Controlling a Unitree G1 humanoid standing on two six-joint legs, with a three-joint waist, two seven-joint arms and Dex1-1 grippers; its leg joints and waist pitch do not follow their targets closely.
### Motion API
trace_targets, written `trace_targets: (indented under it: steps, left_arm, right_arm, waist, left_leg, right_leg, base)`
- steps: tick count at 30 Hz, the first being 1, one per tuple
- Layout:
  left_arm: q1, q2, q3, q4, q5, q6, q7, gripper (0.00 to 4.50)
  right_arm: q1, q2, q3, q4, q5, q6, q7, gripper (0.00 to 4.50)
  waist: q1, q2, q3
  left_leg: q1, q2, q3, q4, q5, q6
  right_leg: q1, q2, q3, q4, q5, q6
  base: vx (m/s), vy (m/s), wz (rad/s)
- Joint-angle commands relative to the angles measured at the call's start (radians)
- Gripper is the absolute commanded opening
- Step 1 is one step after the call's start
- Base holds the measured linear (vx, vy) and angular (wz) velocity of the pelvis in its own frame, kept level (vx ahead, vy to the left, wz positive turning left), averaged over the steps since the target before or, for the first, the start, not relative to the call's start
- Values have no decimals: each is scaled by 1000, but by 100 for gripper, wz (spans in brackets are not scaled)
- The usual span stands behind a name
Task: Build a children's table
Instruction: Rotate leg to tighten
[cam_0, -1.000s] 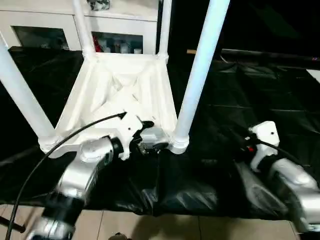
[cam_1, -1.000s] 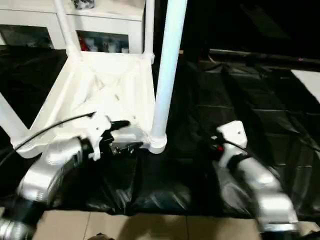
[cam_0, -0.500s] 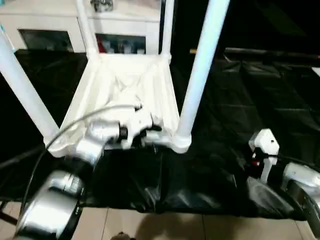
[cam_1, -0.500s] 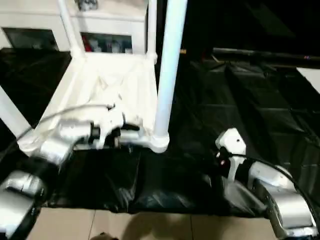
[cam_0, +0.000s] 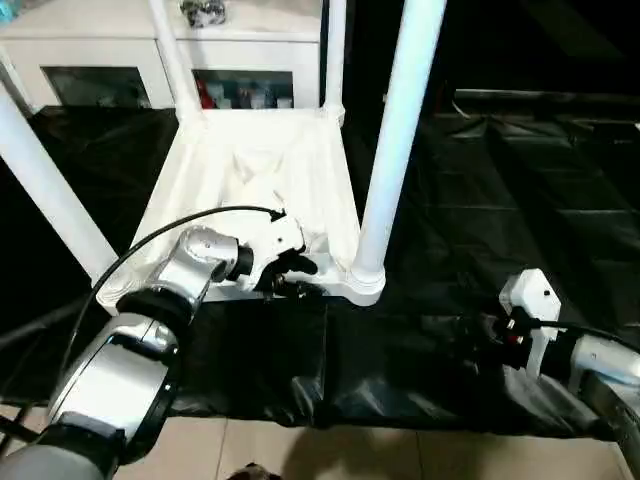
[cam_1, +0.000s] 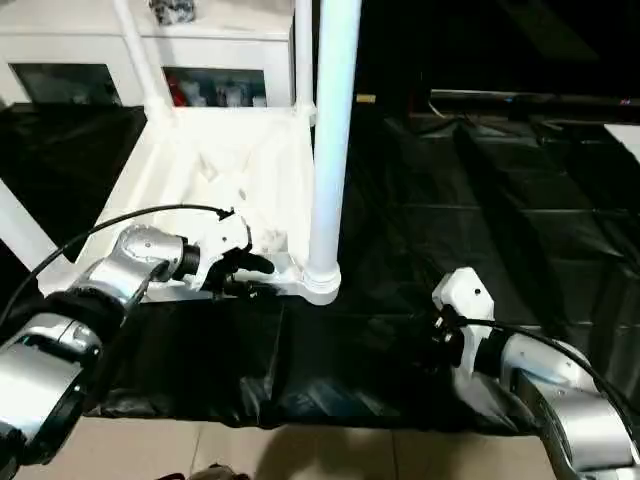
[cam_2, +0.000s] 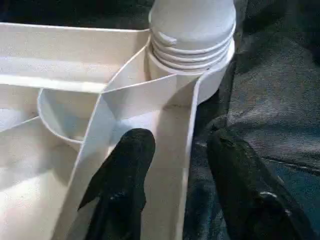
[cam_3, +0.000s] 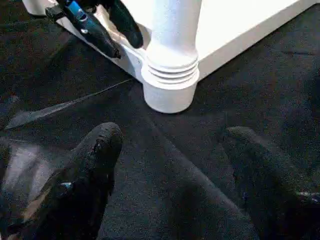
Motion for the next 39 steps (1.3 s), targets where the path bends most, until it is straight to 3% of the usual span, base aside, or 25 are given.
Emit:
trace_targets:
  steps: [1, 3, 6, 16, 17, 28, 30, 32, 34, 35, 36, 39]
  left_arm:
    - [-25, 1, 5, 21, 11, -6, -12, 181]
    - [-32, -2, 6, 41, 15, -13, -20, 170]
    - [-47, -6, 10, 82, 30, -27, -35, 150]
    - [-58, -9, 33, 125, 31, -36, -33, 83]
    - [-58, -9, 34, 129, 34, -37, -37, 70]
    - [-26, -16, 52, 123, 30, -45, -53, 3]
    - [-1, -19, 50, 112, 33, -51, -55, 0]
    - [35, -23, 43, 88, 40, -59, -57, 0]
    - [66, -27, 43, 59, 37, -61, -51, 0]
    - [85, -29, 40, 37, 39, -65, -36, 0]
    - [90, -30, 39, 31, 39, -66, -32, 0]
    - [141, -32, 42, -51, 23, -51, -32, 0]
  right_arm:
    - [4, -7, -10, -23, 1, -2, 2, 364]
    - [7, -9, -9, -23, 0, -4, 1, 364]
    - [6, -10, -8, -25, 1, 0, 0, 364]
    - [-17, -14, 9, -14, -5, 1, 13, 364]
    - [-22, -14, 11, -11, -6, 2, 15, 336]
    - [-69, 17, 48, 11, -27, -15, 8, 253]
    - [-91, 40, 59, 27, -33, -20, -5, 295]
    - [-115, 69, 73, 40, -23, -6, -11, 298]
    - [-133, 84, 91, 53, -21, -2, -4, 327]
    - [-143, 91, 102, 65, -29, -9, -1, 342]
    - [-146, 92, 105, 69, -31, -11, -1, 346]
    - [-187, 112, 125, 134, -84, -52, -23, 364]
  waist:
    - [4, -6, -59]
    - [3, -3, -59]
    - [3, -7, -58]
    - [2, -8, -59]
    - [3, -7, -58]
    - [2, -11, -59]
    - [-5, -12, -59]
    - [-3, -14, -59]
    - [-5, -30, -58]
    - [-3, -20, -57]
    - [-2, -18, -56]
    - [0, -24, -56]
  left_leg:
    - [19, 56, -21, -74, -233, 46]
    - [20, 56, -21, -76, -247, 42]
    - [21, 56, -21, -77, -254, 39]
    - [19, 57, -21, -76, -233, 51]
    - [19, 57, -21, -76, -234, 52]
    - [17, 59, -21, -77, -224, 56]
    - [16, 59, -21, -79, -226, 55]
    - [20, 59, -19, -77, -227, 59]
    - [15, 59, -18, -78, -219, 67]
    - [17, 60, -19, -79, -217, 67]
    - [18, 64, -19, -80, -221, 64]
    - [18, 64, -18, -83, -234, 55]
  right_leg:
    - [50, -69, 26, -76, -162, -269]
    - [48, -68, 26, -78, -185, -266]
    - [47, -68, 26, -81, -202, -258]
    - [47, -70, 26, -77, -166, -271]
    - [47, -71, 26, -78, -171, -270]
    - [48, -72, 26, -75, -146, -276]
    - [48, -73, 25, -75, -151, -279]
    - [45, -73, 26, -76, -158, -280]
    - [46, -73, 25, -76, -166, -279]
    - [43, -75, 25, -76, -183, -278]
    - [42, -74, 26, -75, -186, -276]
    - [40, -74, 26, -76, -195, -268]
  base:
    - [0, 0, 0]
    - [0, 0, 0]
    - [0, 0, 0]
    - [0, 0, 0]
    - [0, 0, 0]
    - [0, 0, 0]
    - [0, 0, 0]
    - [0, 0, 0]
    - [0, 0, 0]
    - [0, 0, 0]
    - [0, 0, 0]
    - [0, 0, 0]
